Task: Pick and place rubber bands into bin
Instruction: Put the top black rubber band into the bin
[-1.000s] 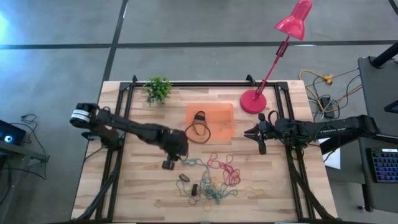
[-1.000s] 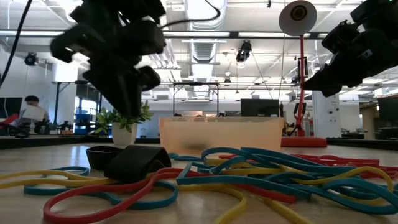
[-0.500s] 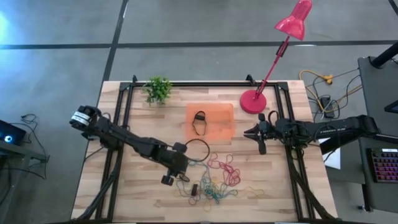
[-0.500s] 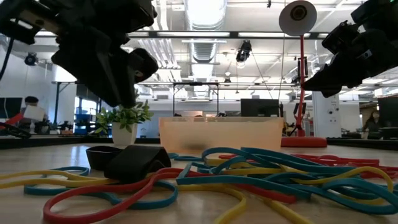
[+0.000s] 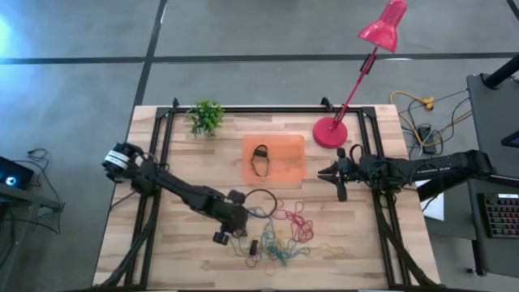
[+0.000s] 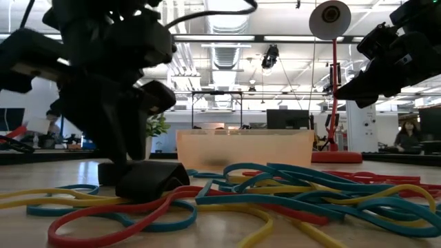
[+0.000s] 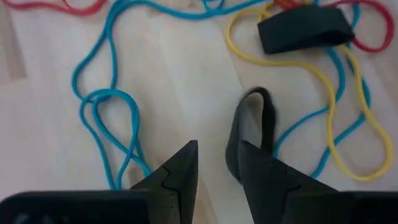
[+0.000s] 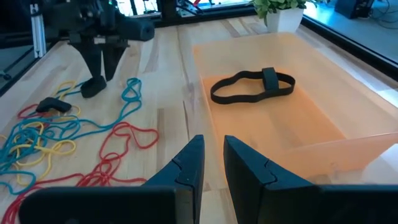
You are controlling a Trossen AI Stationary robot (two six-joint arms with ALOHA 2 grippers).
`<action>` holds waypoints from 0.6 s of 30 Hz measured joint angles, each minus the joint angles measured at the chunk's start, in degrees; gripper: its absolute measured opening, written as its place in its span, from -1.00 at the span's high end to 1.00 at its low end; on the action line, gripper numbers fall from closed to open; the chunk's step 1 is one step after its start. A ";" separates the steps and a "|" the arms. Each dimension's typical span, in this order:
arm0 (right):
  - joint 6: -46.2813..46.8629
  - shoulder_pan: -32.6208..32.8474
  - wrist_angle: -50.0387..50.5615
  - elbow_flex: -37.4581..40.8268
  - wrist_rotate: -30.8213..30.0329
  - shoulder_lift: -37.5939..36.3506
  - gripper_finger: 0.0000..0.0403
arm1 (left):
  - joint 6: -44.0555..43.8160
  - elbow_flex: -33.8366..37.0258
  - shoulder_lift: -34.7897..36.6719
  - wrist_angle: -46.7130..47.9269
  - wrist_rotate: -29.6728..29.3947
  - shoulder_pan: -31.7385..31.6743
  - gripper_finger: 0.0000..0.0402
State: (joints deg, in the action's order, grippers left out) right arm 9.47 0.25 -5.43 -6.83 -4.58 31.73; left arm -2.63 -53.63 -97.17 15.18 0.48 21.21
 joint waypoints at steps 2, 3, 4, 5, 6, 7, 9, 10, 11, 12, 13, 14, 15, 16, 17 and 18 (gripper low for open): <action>0.00 0.00 0.00 0.00 0.01 0.00 0.74 | -0.02 0.00 -0.71 -0.43 0.49 0.00 0.51; 0.01 -0.02 0.00 0.00 0.00 0.00 0.74 | -0.02 0.00 -1.04 -0.88 0.65 0.00 0.51; 0.02 -0.01 0.00 0.00 0.00 0.00 0.74 | -0.02 0.04 -1.17 -1.22 0.84 0.05 0.51; 0.02 0.00 0.00 0.00 0.00 0.00 0.74 | -0.02 0.08 -1.17 -1.23 0.91 0.12 0.51; 0.02 -0.02 0.00 0.00 0.00 0.00 0.74 | -0.02 0.09 -1.15 -1.38 0.91 0.12 0.51; 0.02 -0.02 0.00 0.00 -0.02 -0.02 0.74 | -0.02 0.08 -1.13 -1.66 0.92 0.13 0.51; 0.02 0.00 0.00 0.00 0.00 0.00 0.74 | -0.02 0.09 -1.01 -1.38 0.95 0.21 0.51; 0.02 -0.02 0.00 0.00 -0.02 0.00 0.74 | -0.04 0.09 -0.87 -1.27 0.99 0.26 0.51; 0.02 0.00 0.00 0.00 0.00 0.00 0.74 | -0.04 0.09 -0.72 -1.47 1.14 0.28 0.51; 0.02 0.00 0.00 0.00 -0.01 0.00 0.74 | -0.04 0.07 -0.67 -1.68 1.36 0.28 0.51; 0.02 0.00 0.00 0.00 0.00 0.00 0.74 | -0.11 0.07 -0.67 -1.60 1.61 0.28 0.51; 0.02 0.00 0.00 0.00 -0.02 0.00 0.74 | -0.15 0.07 -0.67 -1.42 1.97 0.28 0.51; 0.02 0.00 0.00 0.00 -0.01 0.00 0.74 | -0.35 0.07 -0.67 -1.35 2.16 0.28 0.51; 0.02 0.00 0.00 0.00 0.00 0.00 0.74 | -0.52 0.07 -0.67 -1.40 2.21 0.28 0.51; 0.02 -0.01 0.00 0.00 -0.01 0.00 0.74 | -0.84 0.07 -0.65 -1.53 2.22 0.28 0.51; 0.02 0.00 0.00 0.00 -0.02 0.00 0.74 | -1.04 0.07 -0.61 -1.49 2.24 0.28 0.51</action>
State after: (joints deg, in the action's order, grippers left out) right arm 9.50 0.25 -5.43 -6.83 -4.60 31.73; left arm -3.67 -53.56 -97.78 13.69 2.73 21.50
